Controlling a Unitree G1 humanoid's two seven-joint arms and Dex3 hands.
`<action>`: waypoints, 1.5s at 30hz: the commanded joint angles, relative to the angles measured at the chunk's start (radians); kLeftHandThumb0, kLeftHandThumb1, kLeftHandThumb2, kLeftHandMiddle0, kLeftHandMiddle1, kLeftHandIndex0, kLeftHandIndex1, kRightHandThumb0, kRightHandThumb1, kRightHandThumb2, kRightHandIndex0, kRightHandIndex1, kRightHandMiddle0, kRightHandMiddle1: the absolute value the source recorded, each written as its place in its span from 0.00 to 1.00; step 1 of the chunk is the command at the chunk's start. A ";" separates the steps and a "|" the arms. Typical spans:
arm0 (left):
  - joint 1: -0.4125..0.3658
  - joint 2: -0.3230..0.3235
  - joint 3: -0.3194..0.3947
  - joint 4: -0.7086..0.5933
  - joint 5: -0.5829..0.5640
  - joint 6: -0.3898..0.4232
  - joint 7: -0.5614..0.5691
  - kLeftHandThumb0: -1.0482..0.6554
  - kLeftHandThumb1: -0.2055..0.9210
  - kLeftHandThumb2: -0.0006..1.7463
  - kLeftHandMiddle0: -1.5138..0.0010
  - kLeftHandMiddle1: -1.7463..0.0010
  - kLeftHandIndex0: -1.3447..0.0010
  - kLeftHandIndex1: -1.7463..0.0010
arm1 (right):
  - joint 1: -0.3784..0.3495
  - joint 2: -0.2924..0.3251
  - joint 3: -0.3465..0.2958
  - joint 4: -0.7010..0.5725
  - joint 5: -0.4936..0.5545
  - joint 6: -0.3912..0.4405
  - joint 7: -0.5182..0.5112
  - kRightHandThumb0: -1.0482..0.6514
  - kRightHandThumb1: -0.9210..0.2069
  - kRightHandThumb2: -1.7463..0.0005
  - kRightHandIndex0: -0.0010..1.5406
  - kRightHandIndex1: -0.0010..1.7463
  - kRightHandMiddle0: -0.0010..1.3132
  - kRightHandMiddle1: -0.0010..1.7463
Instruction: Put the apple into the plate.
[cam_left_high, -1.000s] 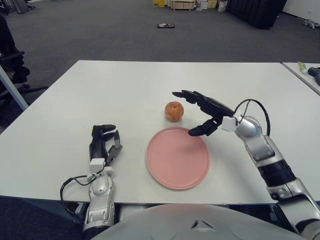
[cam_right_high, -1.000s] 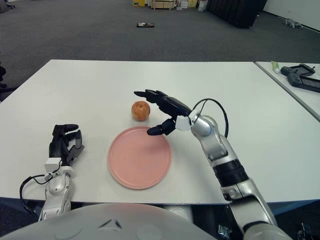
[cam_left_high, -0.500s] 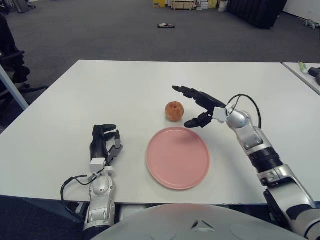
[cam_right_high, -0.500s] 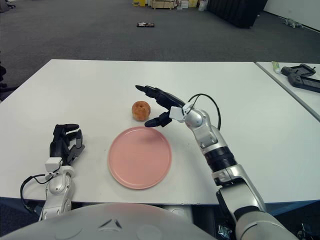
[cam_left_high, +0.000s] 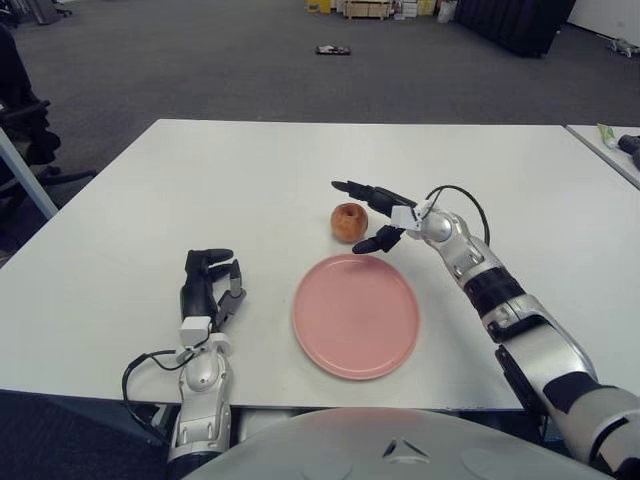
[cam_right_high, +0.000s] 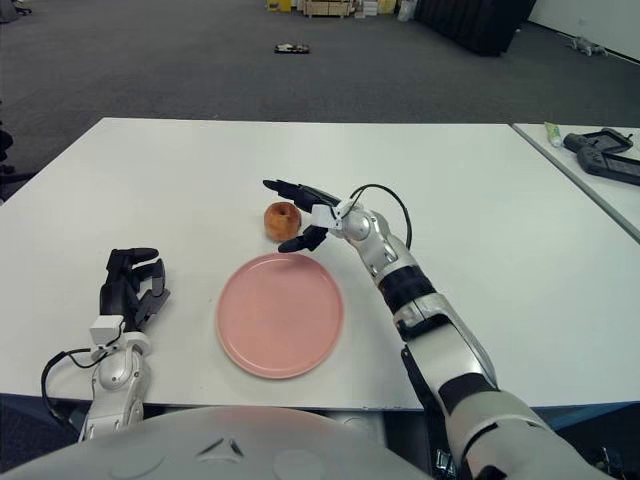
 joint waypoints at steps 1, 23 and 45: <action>0.019 -0.008 -0.004 0.016 -0.002 0.039 -0.001 0.41 0.94 0.36 0.75 0.09 0.83 0.00 | -0.073 0.037 0.018 0.125 -0.032 -0.012 -0.051 0.13 0.54 0.50 0.00 0.00 0.00 0.06; 0.045 -0.003 -0.002 0.016 -0.005 0.002 -0.010 0.40 0.86 0.43 0.71 0.12 0.79 0.00 | -0.127 0.110 0.061 0.358 -0.077 -0.017 -0.134 0.09 0.30 0.59 0.01 0.00 0.00 0.13; 0.053 -0.005 0.008 0.018 -0.014 -0.010 -0.007 0.40 0.90 0.40 0.72 0.11 0.81 0.00 | -0.133 0.103 0.017 0.439 -0.050 -0.114 -0.209 0.31 0.33 0.41 0.09 0.74 0.00 0.76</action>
